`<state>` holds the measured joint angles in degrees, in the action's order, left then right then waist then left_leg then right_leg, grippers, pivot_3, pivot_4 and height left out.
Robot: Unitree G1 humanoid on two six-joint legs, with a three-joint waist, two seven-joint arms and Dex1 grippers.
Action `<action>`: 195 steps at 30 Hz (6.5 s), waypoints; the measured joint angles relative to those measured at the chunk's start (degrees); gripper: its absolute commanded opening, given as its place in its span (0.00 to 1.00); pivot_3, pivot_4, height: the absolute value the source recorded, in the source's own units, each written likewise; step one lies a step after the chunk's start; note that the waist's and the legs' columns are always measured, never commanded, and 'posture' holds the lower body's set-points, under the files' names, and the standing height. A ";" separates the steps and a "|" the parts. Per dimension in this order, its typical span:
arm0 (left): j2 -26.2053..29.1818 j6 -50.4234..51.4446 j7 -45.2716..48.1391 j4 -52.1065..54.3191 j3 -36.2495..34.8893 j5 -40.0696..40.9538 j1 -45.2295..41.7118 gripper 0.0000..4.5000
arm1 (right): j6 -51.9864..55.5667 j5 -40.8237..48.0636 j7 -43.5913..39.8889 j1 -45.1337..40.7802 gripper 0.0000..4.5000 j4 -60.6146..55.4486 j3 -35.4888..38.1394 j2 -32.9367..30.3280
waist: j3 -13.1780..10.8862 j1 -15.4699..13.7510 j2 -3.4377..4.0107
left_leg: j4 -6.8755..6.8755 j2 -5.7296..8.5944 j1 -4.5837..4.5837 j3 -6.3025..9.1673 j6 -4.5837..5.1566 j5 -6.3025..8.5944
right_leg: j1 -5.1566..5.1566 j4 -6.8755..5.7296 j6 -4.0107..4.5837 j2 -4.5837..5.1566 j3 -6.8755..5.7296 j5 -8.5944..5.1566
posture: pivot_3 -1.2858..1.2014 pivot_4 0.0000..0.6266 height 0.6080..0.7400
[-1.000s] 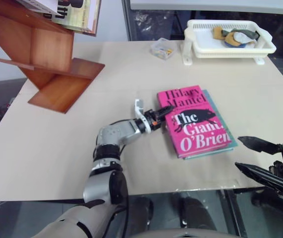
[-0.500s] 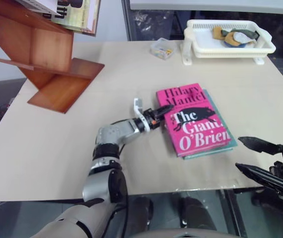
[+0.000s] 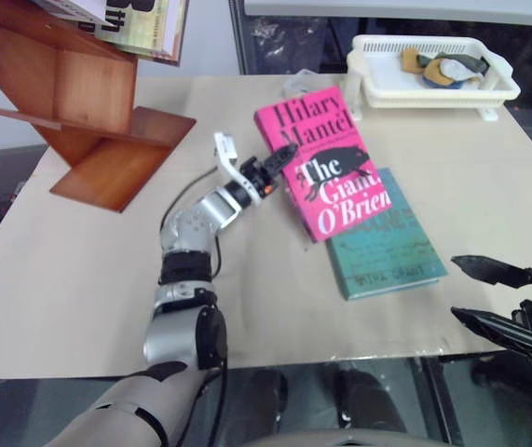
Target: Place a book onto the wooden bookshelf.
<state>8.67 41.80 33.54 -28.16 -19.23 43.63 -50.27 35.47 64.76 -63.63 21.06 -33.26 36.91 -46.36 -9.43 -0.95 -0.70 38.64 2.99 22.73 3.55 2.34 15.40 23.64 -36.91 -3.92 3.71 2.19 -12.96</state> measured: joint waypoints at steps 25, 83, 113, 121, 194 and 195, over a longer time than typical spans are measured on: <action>25.81 -68.56 3.34 13.85 30.81 -58.87 0.34 0.20 | -1.94 -6.80 -7.27 -9.39 1.00 10.86 -4.60 -1.47 | 0.01 -0.04 -0.02 | -0.13 -0.02 0.07 -0.01 0.16 0.09 | 0.07 0.15 -0.01 0.15 0.00 0.01 | 0.52 0.24 1.00; 68.00 -67.13 26.98 31.19 7.25 -46.04 16.71 0.20 | -5.83 -20.14 -21.05 -40.55 1.00 42.39 -20.58 -1.54 | -0.12 1.70 0.14 | -0.02 -0.07 0.03 -0.04 0.32 0.17 | 0.08 0.01 -0.02 -0.13 -0.06 0.00 | 0.52 0.24 1.00; 70.69 -88.50 13.16 -3.00 11.70 -59.97 15.64 0.20 | -7.00 -22.29 -22.22 -41.40 1.00 44.45 -21.69 -0.36 | -0.24 1.74 0.34 | -0.06 -0.04 0.04 -0.08 0.35 0.19 | 0.13 -0.06 -0.02 -0.12 -0.06 0.00 | 0.52 0.24 1.00; 70.73 -92.23 9.16 -13.21 17.93 -64.25 7.51 0.20 | -7.01 -22.29 -21.99 -40.02 1.00 43.74 -21.40 -0.36 | -0.23 1.80 0.33 | -0.05 -0.03 0.03 -0.11 0.35 0.18 | 0.13 -0.13 -0.02 -0.15 -0.05 0.00 | 0.52 0.24 1.00; 76.29 -92.67 12.51 -16.04 20.69 -53.32 6.97 0.97 | -7.35 -22.09 -19.76 -37.14 1.00 41.02 -20.16 -0.54 | -0.25 1.88 0.27 | 0.60 -0.05 0.00 -0.13 0.36 0.19 | 0.13 -0.84 -0.03 -0.14 0.00 -0.01 | 0.52 0.24 1.00; 77.22 -91.79 14.07 -14.49 19.43 -51.31 8.16 0.97 | -7.37 -22.08 -19.79 -37.17 1.00 41.02 -20.15 -0.57 | -0.26 1.89 0.27 | 0.60 -0.05 0.00 -0.13 0.36 0.19 | 0.13 -0.83 -0.03 -0.14 0.00 -0.01 | 0.52 0.24 1.00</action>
<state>85.89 -49.99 47.60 -42.66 0.20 -7.68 -42.11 28.10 42.68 -83.42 -16.11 7.76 16.76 -46.93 -9.69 0.94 -0.43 39.24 2.94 22.73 3.42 2.71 15.59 23.78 -37.74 -3.95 3.57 2.20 -12.97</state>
